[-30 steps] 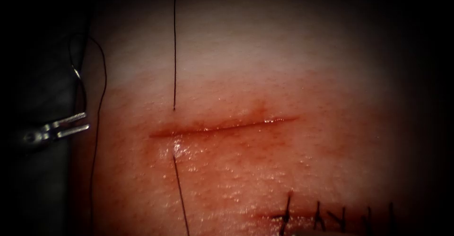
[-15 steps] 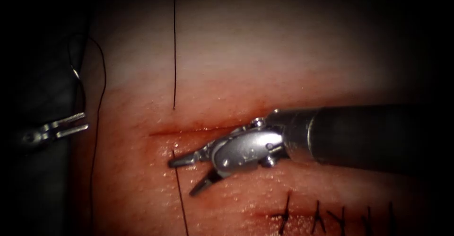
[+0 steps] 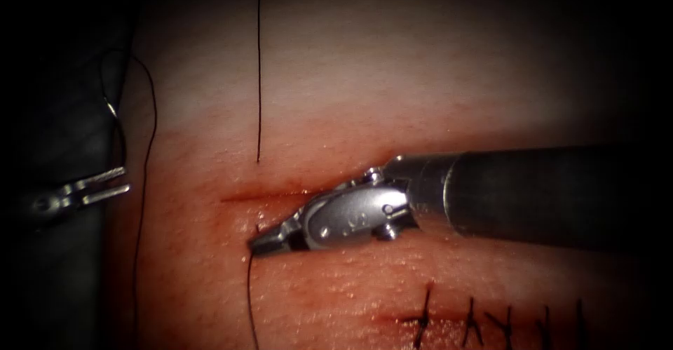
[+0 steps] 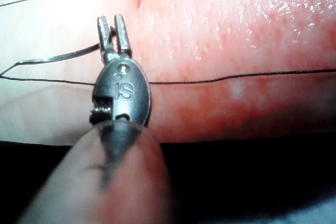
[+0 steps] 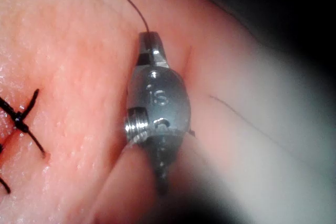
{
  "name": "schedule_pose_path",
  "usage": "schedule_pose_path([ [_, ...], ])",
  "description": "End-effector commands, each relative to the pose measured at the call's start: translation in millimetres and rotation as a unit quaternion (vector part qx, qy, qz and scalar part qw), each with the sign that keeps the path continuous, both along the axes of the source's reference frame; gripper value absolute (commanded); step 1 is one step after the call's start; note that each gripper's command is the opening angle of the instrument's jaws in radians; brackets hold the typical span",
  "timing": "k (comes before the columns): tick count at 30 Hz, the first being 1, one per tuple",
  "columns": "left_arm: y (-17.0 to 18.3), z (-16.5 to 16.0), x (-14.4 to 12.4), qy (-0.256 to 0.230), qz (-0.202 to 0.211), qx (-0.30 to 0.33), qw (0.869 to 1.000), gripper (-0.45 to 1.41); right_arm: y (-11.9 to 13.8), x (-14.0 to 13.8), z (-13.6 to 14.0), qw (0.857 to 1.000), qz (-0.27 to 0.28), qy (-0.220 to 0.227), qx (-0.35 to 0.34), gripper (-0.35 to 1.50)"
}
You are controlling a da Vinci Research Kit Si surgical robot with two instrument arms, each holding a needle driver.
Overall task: Wound Closure
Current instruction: Use the right gripper to pull the suture through until a short suture tail remains.
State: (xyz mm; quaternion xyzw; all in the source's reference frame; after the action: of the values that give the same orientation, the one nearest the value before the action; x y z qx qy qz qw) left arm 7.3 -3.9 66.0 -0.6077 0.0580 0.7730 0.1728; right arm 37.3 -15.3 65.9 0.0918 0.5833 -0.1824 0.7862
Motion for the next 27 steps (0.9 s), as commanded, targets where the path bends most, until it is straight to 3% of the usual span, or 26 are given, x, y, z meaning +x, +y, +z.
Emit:
schedule_pose_path([
  [1,0.0,0.6,-0.5,-0.001,0.0,0.0,1.0,-0.45,-0.6,0.2,-0.1,1.0,-0.004,0.003,-0.001,-0.35],
  [6,0.0,0.6,-0.5,-0.001,0.0,0.0,1.0,-0.45,-5.4,-2.2,-3.7,0.999,-0.032,0.023,0.001,-0.35],
  [15,0.0,0.7,-0.6,0.0,0.0,-0.001,1.0,-0.45,-12.7,-3.4,-7.3,0.997,-0.06,0.041,0.014,-0.35],
  [21,-0.1,0.6,-0.7,0.0,-0.001,-0.001,1.0,-0.45,-13.4,-3.1,-8.1,0.997,-0.063,0.044,0.02,-0.35],
  [27,-0.1,0.7,-0.7,0.0,0.0,-0.001,1.0,-0.45,-17.5,-2.2,-9.4,0.993,-0.1,0.049,0.036,-0.35],
])
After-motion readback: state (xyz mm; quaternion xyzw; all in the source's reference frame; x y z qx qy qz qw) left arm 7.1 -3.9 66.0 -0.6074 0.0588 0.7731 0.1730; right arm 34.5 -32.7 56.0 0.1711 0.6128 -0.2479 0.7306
